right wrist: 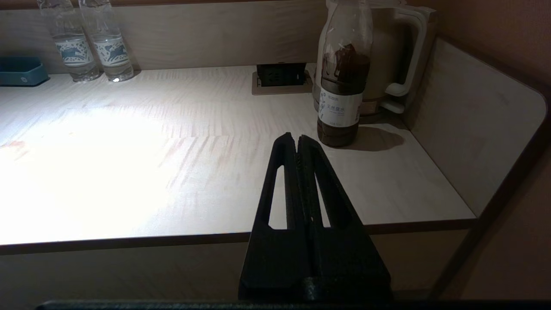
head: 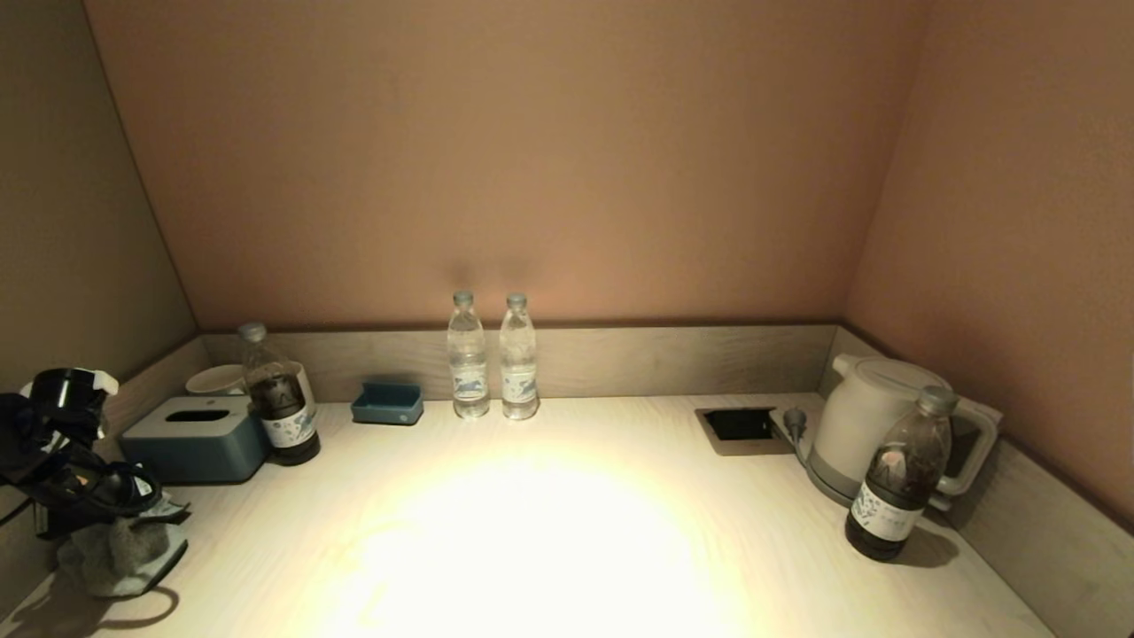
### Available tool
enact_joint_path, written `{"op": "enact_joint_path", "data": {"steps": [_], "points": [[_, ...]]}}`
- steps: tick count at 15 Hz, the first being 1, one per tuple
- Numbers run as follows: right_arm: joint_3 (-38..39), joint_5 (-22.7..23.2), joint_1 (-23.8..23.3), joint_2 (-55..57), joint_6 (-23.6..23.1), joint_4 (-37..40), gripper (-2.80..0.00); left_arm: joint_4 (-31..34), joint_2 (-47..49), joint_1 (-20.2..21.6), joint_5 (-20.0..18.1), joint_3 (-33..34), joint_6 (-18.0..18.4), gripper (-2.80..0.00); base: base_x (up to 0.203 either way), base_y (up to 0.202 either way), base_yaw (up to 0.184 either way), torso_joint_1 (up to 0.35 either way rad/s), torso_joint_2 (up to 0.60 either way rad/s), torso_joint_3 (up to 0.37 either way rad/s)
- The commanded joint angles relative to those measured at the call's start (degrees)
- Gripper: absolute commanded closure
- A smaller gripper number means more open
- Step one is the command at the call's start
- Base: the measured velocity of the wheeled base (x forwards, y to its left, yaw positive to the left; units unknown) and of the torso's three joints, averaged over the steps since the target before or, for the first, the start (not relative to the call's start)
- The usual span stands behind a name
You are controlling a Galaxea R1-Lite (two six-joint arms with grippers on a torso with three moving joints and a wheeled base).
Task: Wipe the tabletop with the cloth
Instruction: Pick up the tablecloth, then sweep the stains on the table
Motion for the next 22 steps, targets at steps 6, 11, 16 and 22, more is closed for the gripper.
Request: {"op": "enact_joint_path", "data": {"steps": [6, 11, 16, 22], "points": [[0.0, -0.02, 0.01, 0.05, 0.02, -0.01, 0.0, 0.04, -22.96, -3.5, -0.15, 3.49, -1.47, 0.0, 0.0, 0.0, 0.0, 0.0, 0.0, 0.0], [0.0, -0.02, 0.01, 0.05, 0.02, -0.01, 0.0, 0.0, -36.1, -15.32, -0.16, 4.02, -4.12, 0.0, 0.0, 0.0, 0.0, 0.0, 0.0, 0.0], [0.0, -0.02, -0.08, 0.05, 0.02, -0.01, 0.0, -5.14, -38.89, -24.86, 0.22, 4.35, -8.46, 0.0, 0.0, 0.0, 0.0, 0.0, 0.0, 0.0], [0.0, -0.02, 0.01, 0.05, 0.02, -0.01, 0.0, -14.24, -32.54, -29.45, 0.4, 12.51, -8.66, 0.0, 0.0, 0.0, 0.0, 0.0, 0.0, 0.0]]}}
